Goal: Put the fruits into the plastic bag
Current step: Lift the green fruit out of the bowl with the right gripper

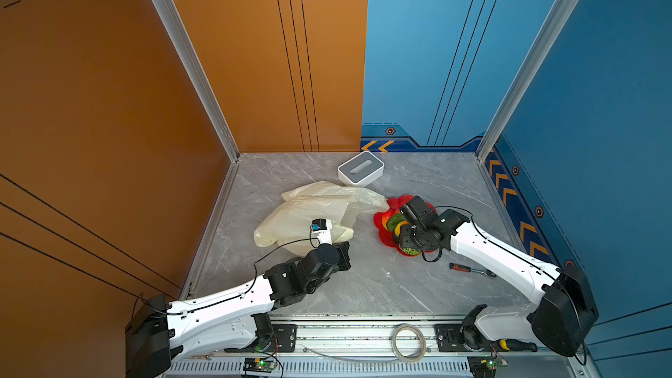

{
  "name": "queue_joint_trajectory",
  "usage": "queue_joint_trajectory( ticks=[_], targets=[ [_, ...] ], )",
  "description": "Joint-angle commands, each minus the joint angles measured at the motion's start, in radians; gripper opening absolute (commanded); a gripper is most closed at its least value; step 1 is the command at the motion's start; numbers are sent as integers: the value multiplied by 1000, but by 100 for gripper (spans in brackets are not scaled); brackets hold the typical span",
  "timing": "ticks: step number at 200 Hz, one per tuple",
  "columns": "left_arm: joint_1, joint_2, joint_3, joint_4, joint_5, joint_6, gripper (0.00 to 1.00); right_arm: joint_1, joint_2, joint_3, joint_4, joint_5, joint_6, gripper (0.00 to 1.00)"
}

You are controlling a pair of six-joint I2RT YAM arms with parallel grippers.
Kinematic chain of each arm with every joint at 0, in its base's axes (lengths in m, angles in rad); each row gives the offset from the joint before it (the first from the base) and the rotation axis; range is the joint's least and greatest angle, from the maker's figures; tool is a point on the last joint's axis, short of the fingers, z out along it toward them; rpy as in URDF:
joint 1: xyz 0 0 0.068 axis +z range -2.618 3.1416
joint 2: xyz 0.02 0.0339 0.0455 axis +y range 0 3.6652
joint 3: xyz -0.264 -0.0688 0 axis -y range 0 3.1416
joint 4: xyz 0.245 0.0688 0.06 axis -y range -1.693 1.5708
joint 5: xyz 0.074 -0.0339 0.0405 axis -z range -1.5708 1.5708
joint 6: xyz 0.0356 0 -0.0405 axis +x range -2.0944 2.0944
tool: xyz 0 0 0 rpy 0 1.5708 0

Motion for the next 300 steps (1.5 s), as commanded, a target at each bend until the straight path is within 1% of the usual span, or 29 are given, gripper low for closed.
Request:
queue_joint_trajectory(
  ticks=[1,74,114,137,206,269,300],
  targets=[
    [-10,-10,-10,-17,-25,-10,0,-6,-35,-21,-42,-11,21,52],
    [-12,-7,-8,-17,-24,-7,0,-37,-108,-92,-48,-41,27,52],
    [-13,0,-4,-17,-23,-5,0,-73,-168,-120,-50,-85,29,51],
    [-13,1,-2,-18,-22,-4,0,-101,-206,-123,-50,-139,34,51],
    [-13,10,7,-18,-16,-7,0,-183,-326,-76,-47,-355,70,50],
    [-13,15,13,-18,-15,-7,0,-252,-409,-26,25,-556,153,50],
    [-13,15,17,-21,-13,-5,0,-271,-421,29,47,-611,168,50]
  ],
)
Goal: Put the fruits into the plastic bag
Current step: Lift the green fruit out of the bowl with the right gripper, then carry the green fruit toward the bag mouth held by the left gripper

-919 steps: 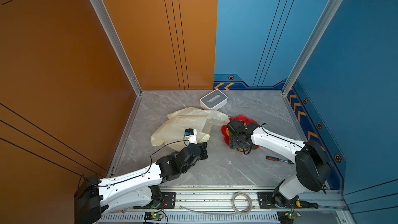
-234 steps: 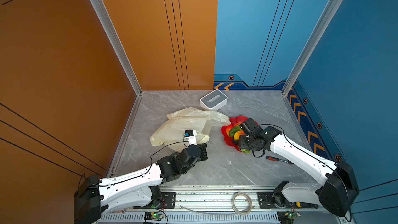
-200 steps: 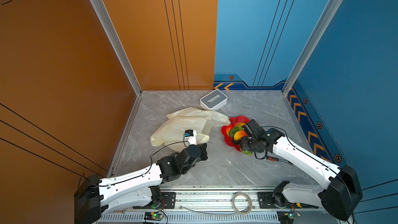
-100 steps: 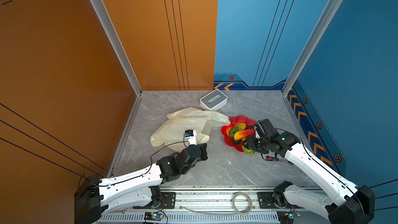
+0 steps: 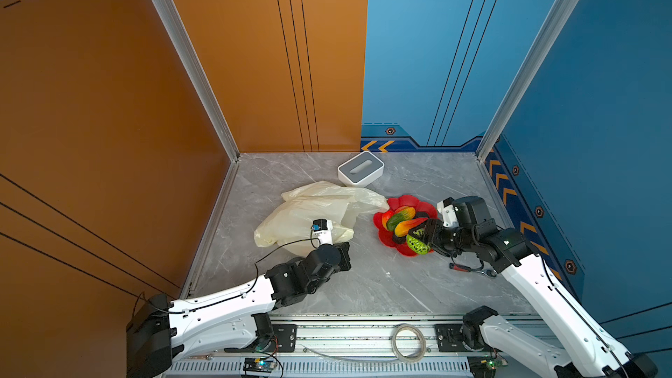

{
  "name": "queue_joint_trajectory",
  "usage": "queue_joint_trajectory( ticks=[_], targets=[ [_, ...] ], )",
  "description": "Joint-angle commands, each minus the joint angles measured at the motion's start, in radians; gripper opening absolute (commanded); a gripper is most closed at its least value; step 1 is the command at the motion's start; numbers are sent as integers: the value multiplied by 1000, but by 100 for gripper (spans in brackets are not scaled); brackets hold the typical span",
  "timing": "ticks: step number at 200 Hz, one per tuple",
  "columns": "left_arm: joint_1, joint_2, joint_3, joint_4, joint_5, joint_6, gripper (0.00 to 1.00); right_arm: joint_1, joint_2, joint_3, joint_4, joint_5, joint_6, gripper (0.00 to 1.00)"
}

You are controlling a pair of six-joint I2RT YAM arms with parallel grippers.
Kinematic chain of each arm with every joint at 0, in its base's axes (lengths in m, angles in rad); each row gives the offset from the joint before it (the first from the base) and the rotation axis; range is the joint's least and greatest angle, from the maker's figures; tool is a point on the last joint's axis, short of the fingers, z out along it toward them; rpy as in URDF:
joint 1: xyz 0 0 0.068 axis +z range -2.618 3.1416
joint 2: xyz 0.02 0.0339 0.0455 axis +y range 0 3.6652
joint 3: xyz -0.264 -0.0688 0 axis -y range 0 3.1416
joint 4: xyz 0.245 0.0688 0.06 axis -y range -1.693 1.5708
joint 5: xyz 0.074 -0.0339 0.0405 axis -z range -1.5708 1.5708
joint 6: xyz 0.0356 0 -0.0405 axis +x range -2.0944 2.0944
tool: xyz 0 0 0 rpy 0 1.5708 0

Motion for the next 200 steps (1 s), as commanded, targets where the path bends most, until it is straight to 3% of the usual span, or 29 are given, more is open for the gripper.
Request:
queue_joint_trajectory(
  ticks=[1,55,110,200],
  targets=[
    [-8,3,17,-22,-7,-4,0,-16,-22,70,43,-88,35,50],
    [-7,-18,20,-29,-7,4,0,-37,-19,146,165,-191,100,51],
    [-1,-64,4,-34,-13,-6,0,-29,29,7,717,-327,440,50],
    [25,-119,-25,-20,-18,-28,0,113,322,48,867,-295,398,50]
  ],
)
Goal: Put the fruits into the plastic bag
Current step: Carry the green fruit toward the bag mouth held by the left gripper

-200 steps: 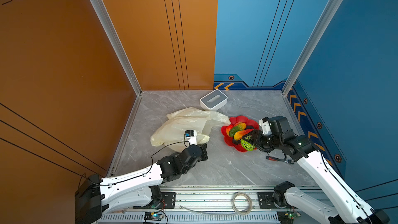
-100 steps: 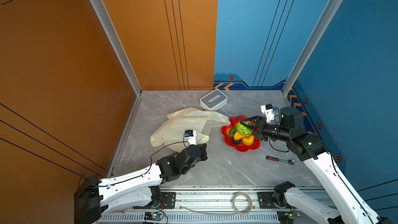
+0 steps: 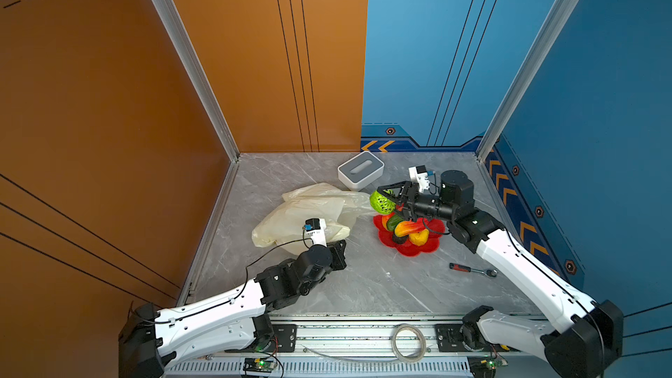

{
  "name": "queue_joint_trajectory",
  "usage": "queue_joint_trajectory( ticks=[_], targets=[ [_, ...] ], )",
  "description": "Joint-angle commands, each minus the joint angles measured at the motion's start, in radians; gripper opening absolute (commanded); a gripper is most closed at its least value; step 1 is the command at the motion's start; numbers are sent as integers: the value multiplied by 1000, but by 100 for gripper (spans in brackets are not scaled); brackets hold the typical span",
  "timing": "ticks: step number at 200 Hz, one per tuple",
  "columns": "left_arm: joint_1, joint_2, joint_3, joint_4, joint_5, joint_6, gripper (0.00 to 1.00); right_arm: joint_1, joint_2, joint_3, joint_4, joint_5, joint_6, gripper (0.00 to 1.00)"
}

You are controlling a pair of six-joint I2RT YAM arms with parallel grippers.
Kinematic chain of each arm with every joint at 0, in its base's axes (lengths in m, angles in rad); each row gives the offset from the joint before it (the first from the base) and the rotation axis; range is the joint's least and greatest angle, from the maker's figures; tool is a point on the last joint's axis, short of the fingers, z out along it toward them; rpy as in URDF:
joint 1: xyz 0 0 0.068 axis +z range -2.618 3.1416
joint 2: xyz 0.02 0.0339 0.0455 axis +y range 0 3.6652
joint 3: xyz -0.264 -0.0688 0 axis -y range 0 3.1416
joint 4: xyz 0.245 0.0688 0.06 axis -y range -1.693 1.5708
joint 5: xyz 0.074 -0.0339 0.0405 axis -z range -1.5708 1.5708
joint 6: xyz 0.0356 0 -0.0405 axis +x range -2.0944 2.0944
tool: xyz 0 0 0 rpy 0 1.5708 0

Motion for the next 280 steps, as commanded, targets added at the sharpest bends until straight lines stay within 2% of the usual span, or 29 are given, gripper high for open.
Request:
queue_joint_trajectory(
  ticks=[1,72,155,193,280],
  targets=[
    [11,-22,-9,-5,-18,-6,0,29,54,26,85,-14,2,50],
    [33,-37,-8,-6,-5,-6,0,80,226,40,91,-31,-56,48],
    [60,-55,9,-23,10,2,0,139,351,51,84,-32,-96,47],
    [63,-59,21,-31,17,13,0,158,410,88,17,-6,-147,45],
    [58,-49,23,-13,42,34,0,183,546,197,6,38,-127,43]
  ],
)
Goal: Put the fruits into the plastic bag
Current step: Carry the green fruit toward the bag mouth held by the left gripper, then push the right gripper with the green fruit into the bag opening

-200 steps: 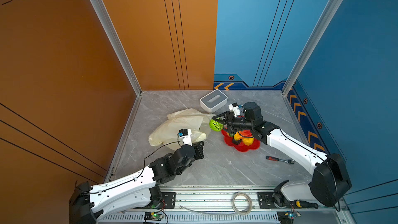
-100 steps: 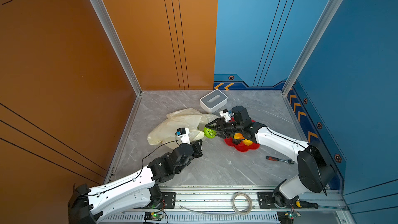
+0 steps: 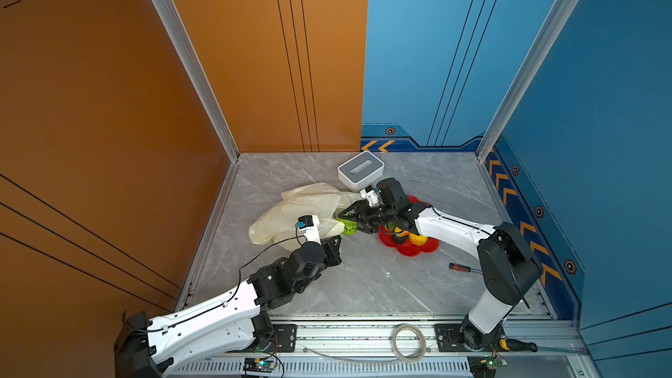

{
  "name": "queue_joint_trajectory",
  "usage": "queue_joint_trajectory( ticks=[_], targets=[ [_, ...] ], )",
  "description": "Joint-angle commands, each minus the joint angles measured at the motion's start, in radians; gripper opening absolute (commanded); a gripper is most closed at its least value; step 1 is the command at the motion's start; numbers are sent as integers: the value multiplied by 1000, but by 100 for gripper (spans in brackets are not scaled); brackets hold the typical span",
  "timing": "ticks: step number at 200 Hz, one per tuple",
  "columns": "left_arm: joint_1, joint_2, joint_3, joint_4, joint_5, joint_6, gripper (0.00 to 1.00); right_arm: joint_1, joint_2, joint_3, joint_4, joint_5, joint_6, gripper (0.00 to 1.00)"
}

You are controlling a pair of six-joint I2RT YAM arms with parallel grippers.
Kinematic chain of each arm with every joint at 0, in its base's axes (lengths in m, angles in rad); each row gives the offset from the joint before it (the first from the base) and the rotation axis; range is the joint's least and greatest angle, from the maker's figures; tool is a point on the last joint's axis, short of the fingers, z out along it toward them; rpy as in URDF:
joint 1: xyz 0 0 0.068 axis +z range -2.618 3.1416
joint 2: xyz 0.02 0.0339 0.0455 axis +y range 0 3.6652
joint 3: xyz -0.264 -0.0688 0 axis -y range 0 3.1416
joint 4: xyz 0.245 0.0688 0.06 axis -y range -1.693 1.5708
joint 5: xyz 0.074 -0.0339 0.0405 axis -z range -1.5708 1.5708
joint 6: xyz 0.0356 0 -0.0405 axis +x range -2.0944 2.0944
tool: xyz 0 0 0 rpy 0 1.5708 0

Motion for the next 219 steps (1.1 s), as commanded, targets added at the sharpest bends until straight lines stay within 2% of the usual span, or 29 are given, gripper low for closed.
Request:
queue_joint_trajectory(
  ticks=[1,77,110,144,171,214,219],
  targets=[
    [4,2,23,-5,26,28,0,9,24,52,-20,40,-10,43],
    [-18,26,21,48,32,44,0,26,104,112,58,151,83,42],
    [-27,32,17,58,33,42,0,24,98,69,217,248,135,42],
    [-32,34,12,72,38,41,0,10,88,4,472,330,199,42],
    [-32,31,5,80,32,39,0,15,118,21,518,297,206,42],
    [-16,14,-41,130,24,-1,0,49,130,-27,463,292,163,42],
    [-13,10,-49,141,22,-10,0,83,133,-35,467,296,162,42]
  ],
)
